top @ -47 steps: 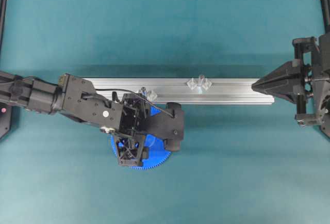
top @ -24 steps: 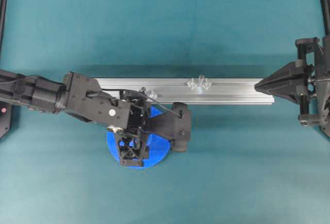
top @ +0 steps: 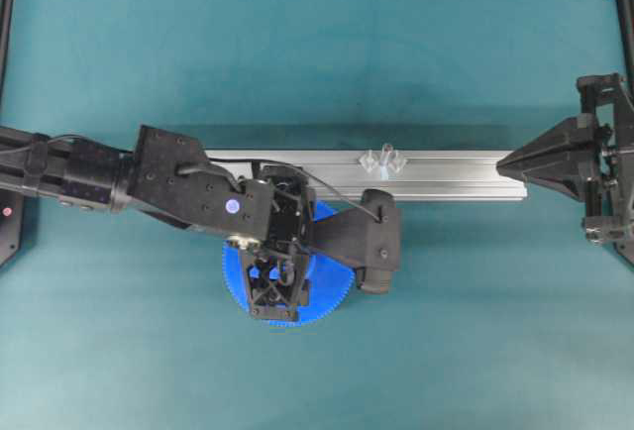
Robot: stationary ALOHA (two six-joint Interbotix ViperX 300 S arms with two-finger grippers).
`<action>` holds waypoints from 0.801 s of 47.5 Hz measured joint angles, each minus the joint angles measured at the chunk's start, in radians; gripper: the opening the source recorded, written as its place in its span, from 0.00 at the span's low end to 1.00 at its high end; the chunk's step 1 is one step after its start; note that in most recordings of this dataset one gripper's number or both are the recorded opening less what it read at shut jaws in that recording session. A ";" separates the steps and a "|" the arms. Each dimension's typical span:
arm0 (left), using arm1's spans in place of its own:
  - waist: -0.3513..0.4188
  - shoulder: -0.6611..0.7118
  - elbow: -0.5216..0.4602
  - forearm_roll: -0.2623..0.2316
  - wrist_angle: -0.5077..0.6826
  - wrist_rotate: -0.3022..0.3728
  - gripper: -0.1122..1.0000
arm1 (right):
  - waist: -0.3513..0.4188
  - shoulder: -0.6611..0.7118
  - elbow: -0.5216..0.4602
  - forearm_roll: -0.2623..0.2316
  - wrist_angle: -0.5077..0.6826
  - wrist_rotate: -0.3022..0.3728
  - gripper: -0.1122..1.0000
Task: Insert the large gear onto the shaft.
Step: 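Lift the gear with the left gripper toward the right shaft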
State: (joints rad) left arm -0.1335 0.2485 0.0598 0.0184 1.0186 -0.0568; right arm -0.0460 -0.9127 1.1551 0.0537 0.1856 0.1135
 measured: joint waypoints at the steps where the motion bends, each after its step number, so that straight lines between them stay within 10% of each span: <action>1: 0.002 0.000 -0.006 0.000 0.000 0.002 0.79 | 0.000 -0.002 0.000 0.000 0.000 0.000 0.21; 38: 0.133 -0.034 -0.186 0.003 0.032 0.206 0.79 | 0.000 -0.069 0.034 0.000 0.051 0.002 0.21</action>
State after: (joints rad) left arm 0.0000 0.2148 -0.1258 0.0215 1.0508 0.1488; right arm -0.0460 -0.9817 1.1888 0.0537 0.2362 0.1150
